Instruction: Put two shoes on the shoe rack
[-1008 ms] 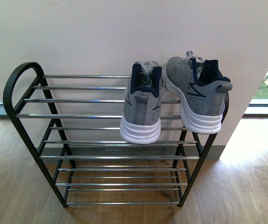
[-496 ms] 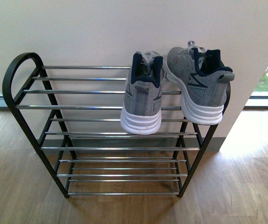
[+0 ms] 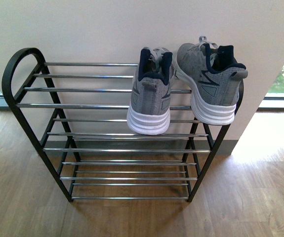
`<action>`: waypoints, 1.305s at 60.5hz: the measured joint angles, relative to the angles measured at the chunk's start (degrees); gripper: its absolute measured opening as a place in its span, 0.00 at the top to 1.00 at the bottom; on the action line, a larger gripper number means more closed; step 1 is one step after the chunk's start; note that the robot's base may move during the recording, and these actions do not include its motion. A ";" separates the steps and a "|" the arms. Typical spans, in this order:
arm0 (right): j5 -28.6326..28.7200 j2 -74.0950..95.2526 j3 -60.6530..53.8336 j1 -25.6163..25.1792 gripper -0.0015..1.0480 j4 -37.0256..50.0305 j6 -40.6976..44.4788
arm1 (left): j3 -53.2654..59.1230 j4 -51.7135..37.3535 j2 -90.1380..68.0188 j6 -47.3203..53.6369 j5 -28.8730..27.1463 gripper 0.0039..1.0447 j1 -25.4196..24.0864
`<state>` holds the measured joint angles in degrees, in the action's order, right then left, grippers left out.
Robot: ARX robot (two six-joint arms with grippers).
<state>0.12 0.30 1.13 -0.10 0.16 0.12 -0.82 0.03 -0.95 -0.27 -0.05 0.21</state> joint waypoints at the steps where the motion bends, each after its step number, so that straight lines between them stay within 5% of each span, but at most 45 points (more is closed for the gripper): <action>1: 0.00 0.00 0.00 0.00 0.09 0.00 0.00 | 0.00 -0.02 0.02 0.02 -0.04 0.65 0.00; 23: -0.26 -0.02 0.00 0.00 0.09 -0.07 -0.02 | 0.00 -0.02 0.04 0.04 0.11 0.08 -0.02; 79: -0.28 -0.07 0.00 0.07 0.09 -0.20 -0.07 | 0.00 -0.02 0.04 0.04 0.09 0.09 -0.07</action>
<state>-0.16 0.23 1.13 -0.03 -0.03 0.05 -0.82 0.01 -0.91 -0.23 0.03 0.14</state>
